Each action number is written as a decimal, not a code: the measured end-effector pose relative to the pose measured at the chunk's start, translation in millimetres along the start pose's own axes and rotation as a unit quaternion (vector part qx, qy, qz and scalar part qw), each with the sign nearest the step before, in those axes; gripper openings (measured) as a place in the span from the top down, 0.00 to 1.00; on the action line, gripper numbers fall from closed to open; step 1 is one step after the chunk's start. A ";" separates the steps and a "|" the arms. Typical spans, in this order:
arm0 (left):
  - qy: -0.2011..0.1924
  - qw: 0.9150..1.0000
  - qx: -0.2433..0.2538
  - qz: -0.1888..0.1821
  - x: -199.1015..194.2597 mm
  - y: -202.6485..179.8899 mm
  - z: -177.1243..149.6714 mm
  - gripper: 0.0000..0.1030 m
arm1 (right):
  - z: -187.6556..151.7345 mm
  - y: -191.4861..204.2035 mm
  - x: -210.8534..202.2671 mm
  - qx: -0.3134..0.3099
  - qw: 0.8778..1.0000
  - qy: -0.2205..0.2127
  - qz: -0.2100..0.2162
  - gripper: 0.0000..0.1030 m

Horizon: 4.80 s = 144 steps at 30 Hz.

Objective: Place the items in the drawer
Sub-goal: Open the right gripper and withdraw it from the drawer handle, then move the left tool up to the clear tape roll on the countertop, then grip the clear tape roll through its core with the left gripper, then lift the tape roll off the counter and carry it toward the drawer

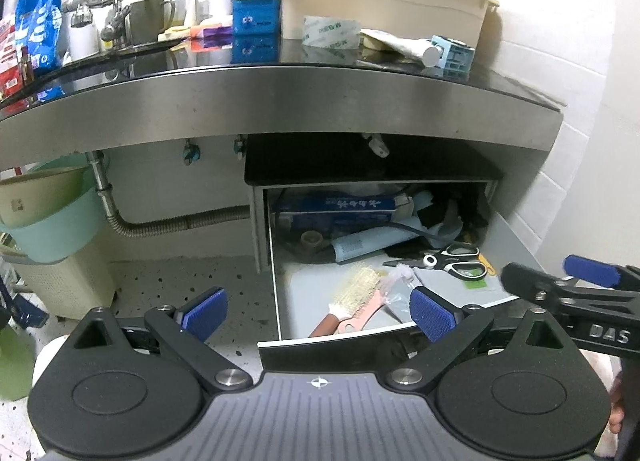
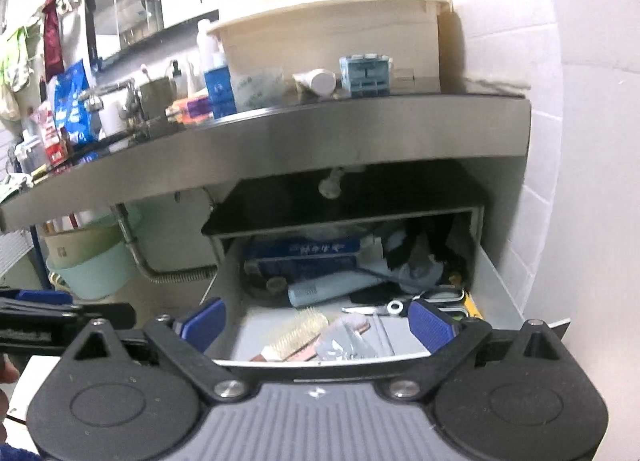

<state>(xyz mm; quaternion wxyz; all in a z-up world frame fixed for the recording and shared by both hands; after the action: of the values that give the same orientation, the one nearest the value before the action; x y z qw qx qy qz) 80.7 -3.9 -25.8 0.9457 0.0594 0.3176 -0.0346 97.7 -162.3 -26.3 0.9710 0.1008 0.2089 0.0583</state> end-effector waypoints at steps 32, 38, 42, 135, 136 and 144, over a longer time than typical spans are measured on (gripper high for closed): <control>0.031 0.998 0.051 -0.034 50.7 31.4 217.2 0.36 | 3.3 -27.9 -22.9 0.025 0.999 -0.041 0.017 0.04; 0.062 0.998 0.001 -0.010 91.3 52.8 261.5 0.55 | 0.1 -32.5 -24.2 0.030 0.999 -0.038 0.021 0.04; 0.084 0.995 -0.062 -0.004 120.6 72.2 282.5 0.61 | -2.0 -33.8 -21.6 0.036 0.998 -0.034 0.023 0.04; 0.169 0.981 0.087 -0.037 32.6 -22.4 204.9 0.93 | -6.3 -14.0 -20.2 0.008 0.999 -0.010 0.030 0.04; 0.171 0.980 0.095 -0.044 33.7 -27.7 196.0 0.93 | -6.4 -14.3 -20.3 0.009 1.000 -0.009 0.029 0.04; 0.183 0.974 0.120 -0.059 61.1 -61.8 126.8 0.93 | -9.1 -13.9 -17.7 0.006 1.000 -0.002 0.024 0.04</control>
<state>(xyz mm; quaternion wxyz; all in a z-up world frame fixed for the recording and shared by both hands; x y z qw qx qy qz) 198.6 -83.9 32.1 0.8540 0.1593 0.4813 -0.1169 78.9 -177.0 -30.5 0.9691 0.1116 0.2046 0.0804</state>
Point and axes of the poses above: each gripper's, at about its wrist camera, not at the fingertips, and x roughly the way its jaws point, y to its left, z to its top, the point moved 7 cm from there along x, roughly the way its jaws point, and after that the axes turned 11 degrees about x, right-handed, at the moved point
